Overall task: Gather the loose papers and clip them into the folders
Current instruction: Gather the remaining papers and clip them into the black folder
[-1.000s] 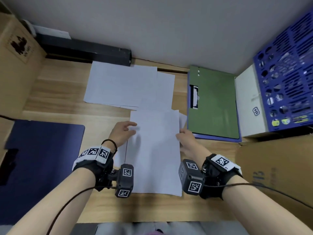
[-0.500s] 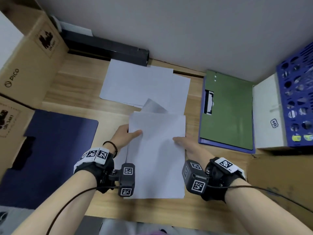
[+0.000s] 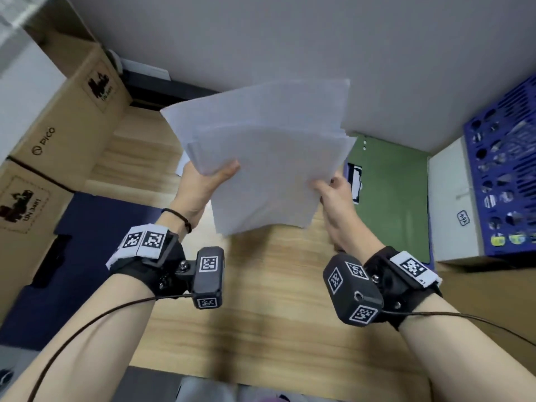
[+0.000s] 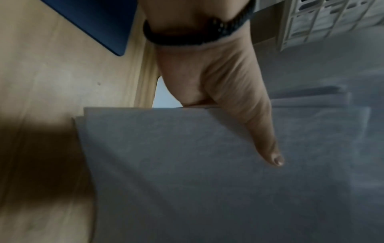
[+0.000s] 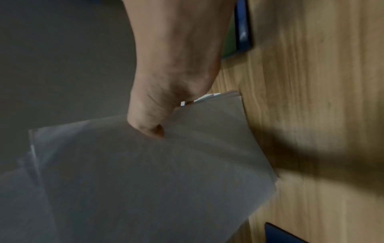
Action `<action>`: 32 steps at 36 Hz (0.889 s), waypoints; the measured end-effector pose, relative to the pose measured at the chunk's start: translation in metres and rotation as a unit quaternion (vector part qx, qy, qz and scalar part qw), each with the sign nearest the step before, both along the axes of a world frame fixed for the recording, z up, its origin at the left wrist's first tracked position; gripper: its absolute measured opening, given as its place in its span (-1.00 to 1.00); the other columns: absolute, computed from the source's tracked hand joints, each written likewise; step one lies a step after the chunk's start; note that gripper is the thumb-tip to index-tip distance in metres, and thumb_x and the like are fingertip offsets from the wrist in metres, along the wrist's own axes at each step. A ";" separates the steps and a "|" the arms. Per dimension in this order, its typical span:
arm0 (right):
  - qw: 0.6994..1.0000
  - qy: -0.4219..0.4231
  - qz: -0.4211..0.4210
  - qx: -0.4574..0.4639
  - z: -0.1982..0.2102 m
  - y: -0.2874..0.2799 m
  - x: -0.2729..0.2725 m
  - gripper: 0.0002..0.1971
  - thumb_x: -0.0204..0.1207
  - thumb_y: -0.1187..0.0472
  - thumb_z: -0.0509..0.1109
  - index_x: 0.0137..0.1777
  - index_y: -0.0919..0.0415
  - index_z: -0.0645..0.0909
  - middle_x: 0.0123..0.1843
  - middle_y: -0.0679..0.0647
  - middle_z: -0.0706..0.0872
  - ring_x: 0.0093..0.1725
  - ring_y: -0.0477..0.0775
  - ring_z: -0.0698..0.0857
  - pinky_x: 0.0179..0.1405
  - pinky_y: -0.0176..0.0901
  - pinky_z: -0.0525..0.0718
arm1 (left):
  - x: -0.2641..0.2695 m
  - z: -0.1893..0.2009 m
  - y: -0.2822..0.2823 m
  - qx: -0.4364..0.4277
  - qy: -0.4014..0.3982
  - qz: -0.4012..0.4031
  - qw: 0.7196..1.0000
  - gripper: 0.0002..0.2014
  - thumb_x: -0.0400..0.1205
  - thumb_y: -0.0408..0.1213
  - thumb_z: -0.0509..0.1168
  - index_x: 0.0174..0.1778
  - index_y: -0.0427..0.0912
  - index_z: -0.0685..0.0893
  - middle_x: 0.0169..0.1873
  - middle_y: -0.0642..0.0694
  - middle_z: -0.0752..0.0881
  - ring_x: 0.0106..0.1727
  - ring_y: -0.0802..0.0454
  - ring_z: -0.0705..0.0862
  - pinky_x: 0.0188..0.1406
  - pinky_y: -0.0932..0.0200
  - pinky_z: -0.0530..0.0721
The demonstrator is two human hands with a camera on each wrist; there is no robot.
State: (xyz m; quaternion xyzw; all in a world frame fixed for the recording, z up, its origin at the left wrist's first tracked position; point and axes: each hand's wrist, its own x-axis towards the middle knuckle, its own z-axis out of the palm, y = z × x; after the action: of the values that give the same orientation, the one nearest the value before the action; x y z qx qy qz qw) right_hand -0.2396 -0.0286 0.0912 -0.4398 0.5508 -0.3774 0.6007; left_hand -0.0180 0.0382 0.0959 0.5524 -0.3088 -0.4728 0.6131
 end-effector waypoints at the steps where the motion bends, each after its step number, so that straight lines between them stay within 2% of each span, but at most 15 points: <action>1: 1.000 0.014 0.014 -0.007 0.003 0.002 -0.001 -0.64 0.45 0.60 0.22 -0.07 0.09 0.61 -0.14 -0.05 0.72 -0.25 -0.28 0.70 -0.18 -0.38 0.62 | -0.001 -0.002 0.001 0.002 -0.014 -0.002 1.000 -0.55 0.32 -0.16 0.60 0.14 0.00 0.71 0.18 -0.08 0.76 0.26 -0.09 0.70 0.27 -0.05 0.65; 3: 0.996 0.060 0.063 0.009 0.001 0.009 -0.004 -0.61 0.43 0.60 0.18 -0.07 0.08 0.57 -0.14 -0.06 0.67 -0.19 -0.22 0.63 -0.19 -0.31 0.57 | -0.004 -0.010 0.006 0.021 -0.037 -0.005 0.999 -0.51 0.33 -0.15 0.58 0.20 -0.05 0.69 0.18 -0.10 0.76 0.25 -0.08 0.71 0.22 -0.03 0.67; 6: 0.983 0.119 0.133 0.044 -0.008 0.018 -0.008 -0.63 0.44 0.58 0.18 0.04 0.13 0.58 0.00 0.03 0.66 -0.02 -0.04 0.58 -0.10 -0.22 0.53 | -0.012 -0.026 0.018 0.063 -0.051 0.001 0.997 -0.39 0.26 -0.04 0.60 0.22 -0.16 0.68 0.12 -0.04 0.80 0.16 0.03 0.75 0.09 0.10 0.67; 8: 0.983 0.120 0.131 0.044 -0.009 0.019 -0.009 -0.62 0.43 0.58 0.19 0.02 0.11 0.58 -0.01 0.01 0.66 0.03 -0.01 0.57 -0.02 -0.16 0.52 | -0.016 -0.030 0.022 0.078 -0.052 0.000 0.996 -0.44 0.23 -0.01 0.60 0.15 -0.07 0.71 0.09 -0.01 0.81 0.14 0.05 0.76 0.08 0.11 0.68; 12: 0.990 0.076 0.113 0.023 0.006 0.012 -0.008 -0.60 0.47 0.58 0.18 -0.15 0.00 0.55 -0.12 -0.15 0.66 -0.11 -0.21 0.59 -0.14 -0.36 0.55 | -0.019 -0.015 0.014 0.078 -0.061 -0.002 0.995 -0.68 0.32 -0.10 0.59 -0.03 0.03 0.75 0.00 0.05 0.83 0.06 0.11 0.78 0.05 0.14 0.71; 15: 0.995 0.056 0.080 -0.008 0.017 0.004 -0.004 -0.65 0.47 0.55 0.20 -0.18 0.05 0.59 -0.14 -0.11 0.69 -0.10 -0.11 0.62 -0.11 -0.33 0.56 | -0.021 0.000 0.004 0.041 -0.065 -0.006 0.997 -0.83 0.40 -0.22 0.55 -0.13 0.09 0.81 -0.05 0.06 0.84 0.03 0.12 0.78 0.01 0.19 0.69; 18: 0.996 0.052 0.073 -0.011 0.019 0.002 -0.004 -0.66 0.47 0.55 0.18 -0.19 0.06 0.57 -0.17 -0.08 0.67 -0.14 -0.12 0.59 -0.15 -0.37 0.55 | -0.021 0.006 0.002 0.020 -0.066 -0.013 0.998 -0.76 0.40 -0.26 0.53 -0.18 0.26 0.81 -0.08 0.14 0.83 0.03 0.15 0.77 0.04 0.21 0.70; 21: 0.989 0.080 0.126 0.011 0.010 0.008 -0.009 -0.66 0.46 0.54 0.19 -0.11 0.07 0.61 -0.07 -0.04 0.70 -0.03 -0.04 0.61 -0.05 -0.25 0.54 | -0.018 -0.004 0.007 0.040 -0.062 -0.017 0.997 -0.69 0.29 -0.17 0.57 -0.06 0.13 0.77 -0.01 0.07 0.81 0.05 0.09 0.76 0.09 0.12 0.70; 24: 0.986 0.091 0.138 0.016 0.005 0.013 -0.013 -0.66 0.47 0.54 0.20 0.04 0.12 0.59 -0.03 -0.09 0.70 0.00 -0.09 0.62 -0.08 -0.33 0.55 | -0.016 -0.013 0.014 0.054 -0.055 -0.014 0.997 -0.52 0.22 -0.09 0.55 0.07 -0.04 0.71 0.06 -0.03 0.80 0.08 0.04 0.76 0.06 0.12 0.68; 28: 0.988 0.078 0.133 0.012 0.006 0.014 -0.014 -0.63 0.51 0.52 0.22 -0.11 -0.05 0.54 -0.08 -0.21 0.67 -0.05 -0.27 0.60 -0.10 -0.40 0.52 | -0.016 -0.017 0.017 0.064 -0.057 -0.013 0.996 -0.46 0.25 -0.05 0.56 0.16 -0.07 0.70 0.11 -0.04 0.79 0.15 0.03 0.75 0.11 0.12 0.67; 30: 0.984 0.079 0.161 0.019 0.006 0.014 -0.013 -0.67 0.57 0.43 0.26 -0.06 -0.10 0.56 -0.01 -0.25 0.68 0.05 -0.20 0.63 0.03 -0.34 0.54 | -0.015 -0.019 0.017 0.076 -0.059 -0.017 0.995 -0.48 0.28 -0.02 0.56 0.16 -0.03 0.70 0.12 -0.01 0.79 0.17 0.05 0.74 0.14 0.12 0.66; 32: 0.980 0.083 0.180 0.026 0.003 0.013 -0.013 -0.74 0.63 0.32 0.28 0.00 -0.14 0.57 0.05 -0.26 0.68 0.12 -0.18 0.63 0.19 -0.24 0.55 | -0.016 -0.021 0.016 0.088 -0.070 -0.025 0.993 -0.58 0.36 -0.02 0.54 0.14 0.06 0.69 0.12 0.03 0.78 0.19 0.08 0.73 0.16 0.11 0.66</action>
State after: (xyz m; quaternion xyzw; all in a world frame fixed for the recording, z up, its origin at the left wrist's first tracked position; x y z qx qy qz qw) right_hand -0.2525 -0.0157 0.0938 -0.5455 0.5201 -0.2115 0.6223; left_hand -0.0336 0.0541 0.0748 0.6279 -0.3218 -0.4737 0.5270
